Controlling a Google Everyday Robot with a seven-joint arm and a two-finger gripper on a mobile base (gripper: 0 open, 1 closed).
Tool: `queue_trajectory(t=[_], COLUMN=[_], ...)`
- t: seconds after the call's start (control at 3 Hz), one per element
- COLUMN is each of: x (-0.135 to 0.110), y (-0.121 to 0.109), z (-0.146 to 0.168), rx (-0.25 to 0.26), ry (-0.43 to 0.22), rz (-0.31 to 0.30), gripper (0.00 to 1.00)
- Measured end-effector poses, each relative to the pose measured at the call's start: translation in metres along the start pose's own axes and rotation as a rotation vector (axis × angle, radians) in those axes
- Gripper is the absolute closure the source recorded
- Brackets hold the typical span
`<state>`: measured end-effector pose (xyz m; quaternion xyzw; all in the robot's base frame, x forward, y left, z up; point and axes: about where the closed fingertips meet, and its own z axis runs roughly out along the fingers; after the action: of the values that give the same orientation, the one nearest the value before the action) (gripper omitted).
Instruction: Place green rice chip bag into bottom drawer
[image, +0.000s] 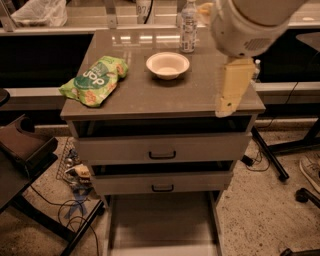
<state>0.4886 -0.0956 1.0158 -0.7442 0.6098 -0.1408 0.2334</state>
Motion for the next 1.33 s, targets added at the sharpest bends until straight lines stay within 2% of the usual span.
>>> queue_trajectory(t=[0.33,0.67,1.0,1.33], x=[-0.046,-0.054,-0.055,-0.073], y=[-0.026,-0.032,-0.034,-0.064], z=[0.016,0.016,0.019,0.049], rx=[0.047,0.060,0.061,0.067], ry=[-0.002,0.006,0.002,-0.044], rz=[-0.218,-0.267,-0.272,-0.335], gripper=[0.00,0.00,0.00,0.00])
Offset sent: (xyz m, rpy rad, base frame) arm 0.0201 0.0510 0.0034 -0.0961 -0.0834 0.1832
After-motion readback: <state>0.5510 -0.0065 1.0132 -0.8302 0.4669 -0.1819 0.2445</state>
